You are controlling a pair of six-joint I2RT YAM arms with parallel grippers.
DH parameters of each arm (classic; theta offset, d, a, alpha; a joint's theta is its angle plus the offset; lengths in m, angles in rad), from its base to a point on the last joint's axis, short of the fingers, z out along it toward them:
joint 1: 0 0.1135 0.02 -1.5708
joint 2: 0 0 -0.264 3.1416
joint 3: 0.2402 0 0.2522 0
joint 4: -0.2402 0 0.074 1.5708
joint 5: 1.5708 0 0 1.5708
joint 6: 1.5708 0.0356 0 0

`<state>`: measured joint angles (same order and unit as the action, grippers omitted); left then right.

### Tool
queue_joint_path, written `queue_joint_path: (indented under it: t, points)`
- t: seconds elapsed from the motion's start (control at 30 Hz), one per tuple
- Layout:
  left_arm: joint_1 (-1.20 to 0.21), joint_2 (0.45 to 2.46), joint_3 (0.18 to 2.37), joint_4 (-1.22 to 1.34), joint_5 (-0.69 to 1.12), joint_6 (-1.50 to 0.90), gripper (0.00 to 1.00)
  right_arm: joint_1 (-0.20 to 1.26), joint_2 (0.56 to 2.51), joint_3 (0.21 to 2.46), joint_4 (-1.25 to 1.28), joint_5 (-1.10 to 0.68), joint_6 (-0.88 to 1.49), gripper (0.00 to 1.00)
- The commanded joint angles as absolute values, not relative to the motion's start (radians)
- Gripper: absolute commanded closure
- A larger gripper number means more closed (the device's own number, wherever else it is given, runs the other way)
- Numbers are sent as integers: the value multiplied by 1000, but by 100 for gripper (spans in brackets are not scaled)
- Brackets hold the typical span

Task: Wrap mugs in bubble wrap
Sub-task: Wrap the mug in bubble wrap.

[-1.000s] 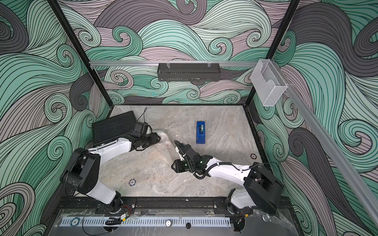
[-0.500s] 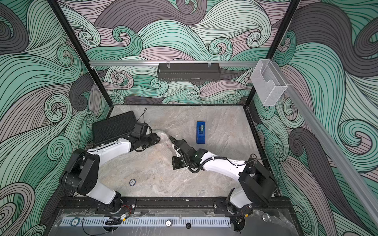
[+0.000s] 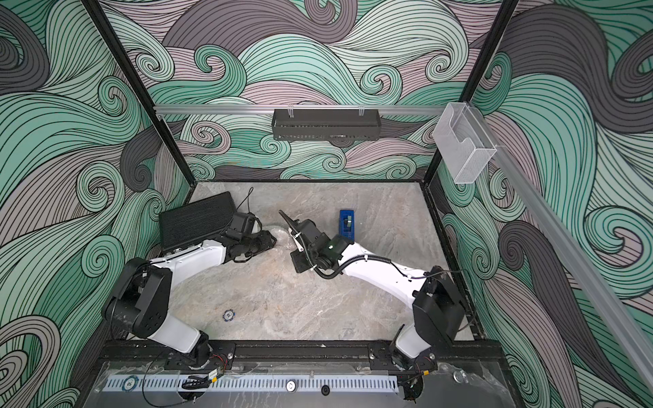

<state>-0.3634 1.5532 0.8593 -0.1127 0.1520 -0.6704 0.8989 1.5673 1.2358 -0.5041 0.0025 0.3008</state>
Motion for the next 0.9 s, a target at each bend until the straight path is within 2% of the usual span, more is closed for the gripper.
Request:
queue_joint_path:
  t: [0.0,0.6,0.87]
  points:
    - [-365,1546,839,-151,162,-648,46,888,1613,1318,-508,42,204,100]
    - [-366,1540,845,-117,203,-604,49,813,1934,1688,-472,-203,250,100]
    - [-367,1519,833,-91,212,-598,51,790,2025,1748,-488,-224,333,100]
